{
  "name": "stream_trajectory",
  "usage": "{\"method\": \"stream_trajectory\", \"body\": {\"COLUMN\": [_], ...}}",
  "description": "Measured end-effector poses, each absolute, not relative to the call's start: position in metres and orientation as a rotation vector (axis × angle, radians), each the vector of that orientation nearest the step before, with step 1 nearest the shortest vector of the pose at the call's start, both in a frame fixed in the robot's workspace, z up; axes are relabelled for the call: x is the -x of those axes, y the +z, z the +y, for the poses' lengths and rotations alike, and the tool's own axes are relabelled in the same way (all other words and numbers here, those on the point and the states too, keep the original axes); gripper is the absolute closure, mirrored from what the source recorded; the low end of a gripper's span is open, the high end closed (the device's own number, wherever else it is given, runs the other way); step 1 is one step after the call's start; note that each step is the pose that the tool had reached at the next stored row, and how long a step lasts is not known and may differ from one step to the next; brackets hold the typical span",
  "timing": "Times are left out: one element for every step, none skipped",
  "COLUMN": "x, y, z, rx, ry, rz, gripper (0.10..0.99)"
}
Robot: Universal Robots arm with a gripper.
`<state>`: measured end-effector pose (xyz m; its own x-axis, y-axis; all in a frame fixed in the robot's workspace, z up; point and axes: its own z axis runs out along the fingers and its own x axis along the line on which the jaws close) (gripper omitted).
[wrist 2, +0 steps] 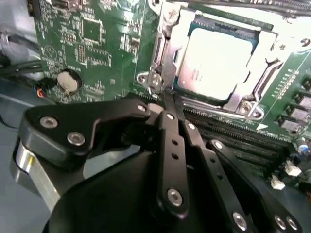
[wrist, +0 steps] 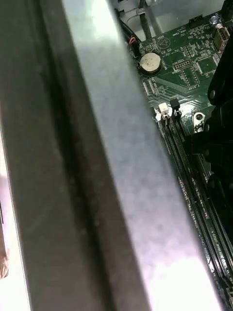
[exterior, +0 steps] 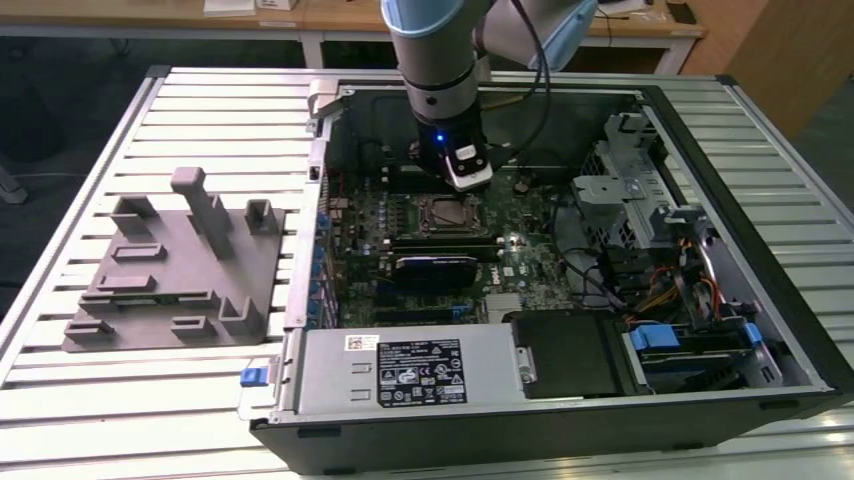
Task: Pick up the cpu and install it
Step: 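Install the first cpu locking lever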
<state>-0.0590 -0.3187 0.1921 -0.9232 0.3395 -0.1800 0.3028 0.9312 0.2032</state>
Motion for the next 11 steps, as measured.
{"method": "stream_trajectory", "body": {"x": [0.059,0.059,0.059,0.059,0.059,0.059,0.059,0.059,0.059,0.059,0.059], "y": [0.193,0.195,0.197,0.199,0.201,0.204,0.206,0.208,0.208,0.208,0.208], "z": [-0.319,-0.319,-0.319,-0.319,-0.319,-0.319,-0.319,-0.319,-0.319,-0.319,-0.319], "rx": [-0.484,-0.484,-0.484,-0.484,-0.484,-0.484,-0.484,-0.484,-0.484,-0.484,-0.484], "ry": [0.253,0.253,0.254,0.254,0.254,0.254,0.254,0.255,0.255,0.256,0.256], "rz": [2.877,2.877,2.877,2.877,2.877,2.877,2.877,2.877,2.877,2.877,2.877], "gripper": [0.98,0.98,0.98,0.98,0.98,0.98,0.98,0.98,0.98,0.98,0.98]}}
